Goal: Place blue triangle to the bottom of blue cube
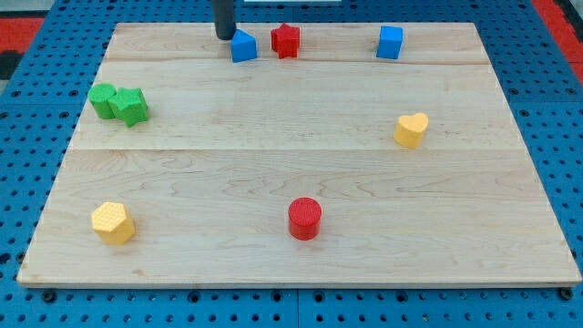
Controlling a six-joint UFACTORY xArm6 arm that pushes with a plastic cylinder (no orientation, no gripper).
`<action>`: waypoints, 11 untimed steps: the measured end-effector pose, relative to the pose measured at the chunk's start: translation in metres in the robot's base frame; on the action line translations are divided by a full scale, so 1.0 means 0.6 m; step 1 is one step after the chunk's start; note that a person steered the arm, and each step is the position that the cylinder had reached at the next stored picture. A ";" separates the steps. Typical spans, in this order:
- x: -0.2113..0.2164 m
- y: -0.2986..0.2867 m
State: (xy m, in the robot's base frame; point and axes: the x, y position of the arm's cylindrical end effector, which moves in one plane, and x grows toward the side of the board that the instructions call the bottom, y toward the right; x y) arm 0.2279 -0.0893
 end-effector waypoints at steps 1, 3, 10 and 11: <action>0.092 0.077; 0.135 0.052; 0.133 0.266; 0.110 0.289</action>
